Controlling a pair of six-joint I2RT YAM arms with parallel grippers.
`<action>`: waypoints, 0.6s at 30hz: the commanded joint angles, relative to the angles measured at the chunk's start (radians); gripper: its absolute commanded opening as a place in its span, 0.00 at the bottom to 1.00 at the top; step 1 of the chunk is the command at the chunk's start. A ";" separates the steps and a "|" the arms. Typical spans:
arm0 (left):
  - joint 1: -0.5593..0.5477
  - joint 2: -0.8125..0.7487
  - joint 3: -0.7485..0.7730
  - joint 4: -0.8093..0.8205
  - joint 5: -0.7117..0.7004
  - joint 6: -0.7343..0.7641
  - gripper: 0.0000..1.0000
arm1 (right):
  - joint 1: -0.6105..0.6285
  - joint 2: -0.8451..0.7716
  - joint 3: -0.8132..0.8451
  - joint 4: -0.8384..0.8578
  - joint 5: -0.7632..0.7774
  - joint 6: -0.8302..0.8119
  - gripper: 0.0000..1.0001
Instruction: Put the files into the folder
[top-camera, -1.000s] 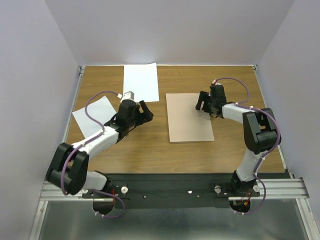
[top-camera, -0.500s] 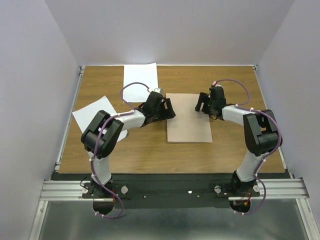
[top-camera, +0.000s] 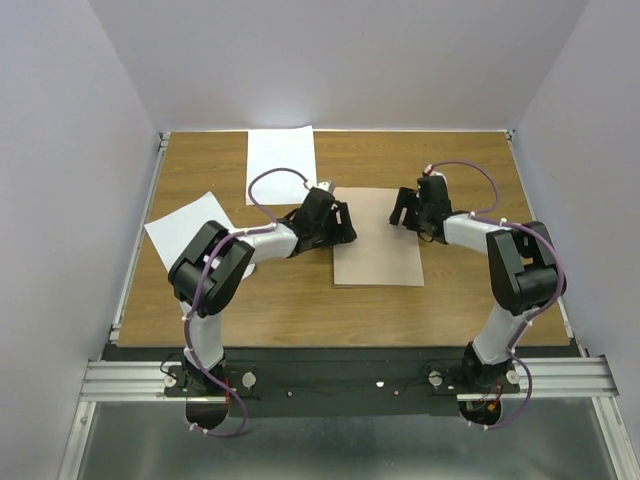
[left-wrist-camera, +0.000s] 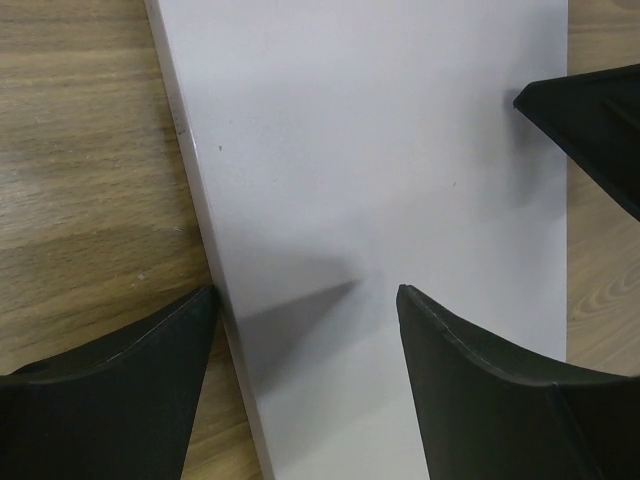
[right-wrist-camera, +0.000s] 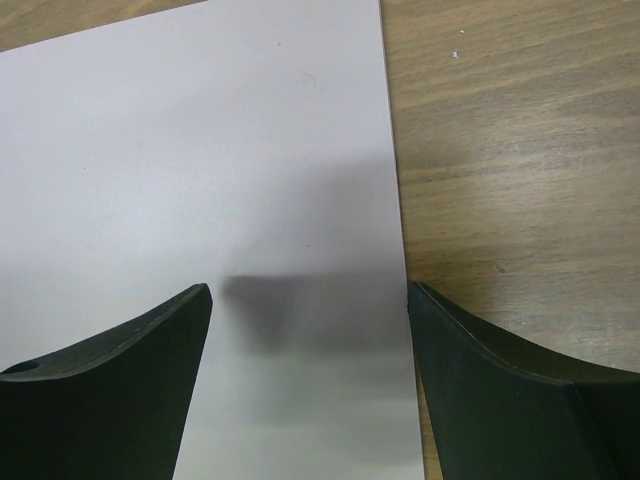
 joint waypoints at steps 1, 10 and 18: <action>-0.044 -0.018 -0.041 -0.002 -0.003 -0.038 0.81 | 0.049 -0.020 -0.073 -0.073 -0.041 0.058 0.88; -0.098 -0.125 -0.157 0.012 -0.057 -0.065 0.81 | 0.104 -0.124 -0.176 -0.041 -0.012 0.103 0.88; -0.107 -0.252 -0.137 -0.156 -0.262 -0.036 0.94 | 0.104 -0.256 -0.106 -0.186 0.196 0.144 1.00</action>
